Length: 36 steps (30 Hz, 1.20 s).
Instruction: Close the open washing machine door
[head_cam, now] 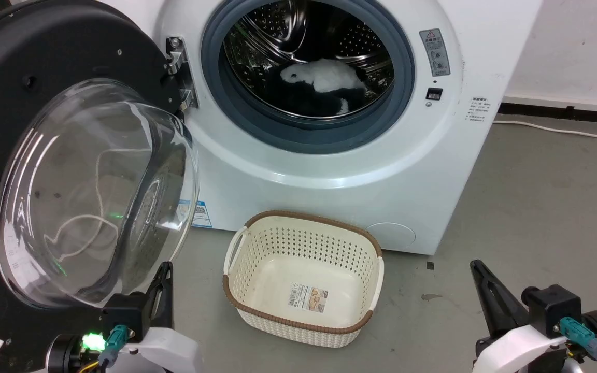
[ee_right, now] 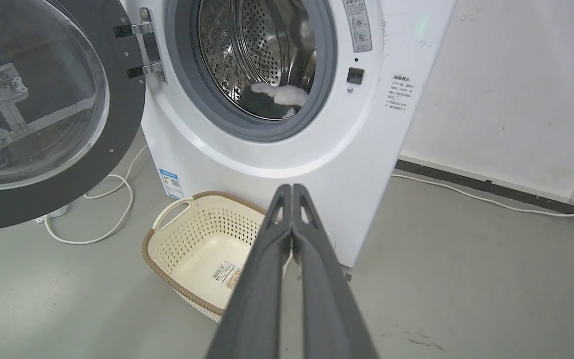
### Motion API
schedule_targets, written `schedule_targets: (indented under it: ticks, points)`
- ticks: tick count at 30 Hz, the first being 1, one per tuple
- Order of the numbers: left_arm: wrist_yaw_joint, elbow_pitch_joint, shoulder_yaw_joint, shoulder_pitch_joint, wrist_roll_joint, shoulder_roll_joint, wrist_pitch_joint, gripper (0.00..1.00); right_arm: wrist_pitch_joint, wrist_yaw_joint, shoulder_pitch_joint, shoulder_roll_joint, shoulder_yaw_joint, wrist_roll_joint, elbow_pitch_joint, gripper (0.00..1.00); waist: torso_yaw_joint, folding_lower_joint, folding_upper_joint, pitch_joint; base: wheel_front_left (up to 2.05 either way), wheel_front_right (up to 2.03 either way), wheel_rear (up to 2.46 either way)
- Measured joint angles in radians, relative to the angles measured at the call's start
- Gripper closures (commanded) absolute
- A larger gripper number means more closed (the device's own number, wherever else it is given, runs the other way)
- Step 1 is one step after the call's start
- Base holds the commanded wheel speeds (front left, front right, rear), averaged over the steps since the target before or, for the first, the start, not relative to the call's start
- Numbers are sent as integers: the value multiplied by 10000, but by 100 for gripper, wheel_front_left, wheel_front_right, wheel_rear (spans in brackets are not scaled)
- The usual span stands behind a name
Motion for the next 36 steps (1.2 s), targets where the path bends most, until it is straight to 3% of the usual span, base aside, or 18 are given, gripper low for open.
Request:
schedule_targets:
  ticks: [1,2,24,25,26,36]
  points:
    - [0,0,0,0,0,0,0,100,0,0,0,0,0,0,0,100,0,0,0,0,0,0,0]
    - [4,12,-10,6,-2,0,0,0,0,0,5,0,-2,6,6,0,0,0,0,0,0,0,0]
    - [2,96,-199,54,-451,8,-288,0,-374,0,159,0,59,545,100,0,-10,0,0,37,0,0,0]
    - [2,100,-205,55,-466,10,-307,73,-384,0,170,0,59,564,104,0,-10,0,0,41,0,0,0]
    - [0,102,-215,55,-491,10,-336,100,-401,0,178,0,59,583,109,0,-10,0,0,44,0,0,0]
    - [-107,-608,-29,24,-911,6,-639,100,-635,0,267,0,48,940,171,0,137,0,0,128,0,0,0]
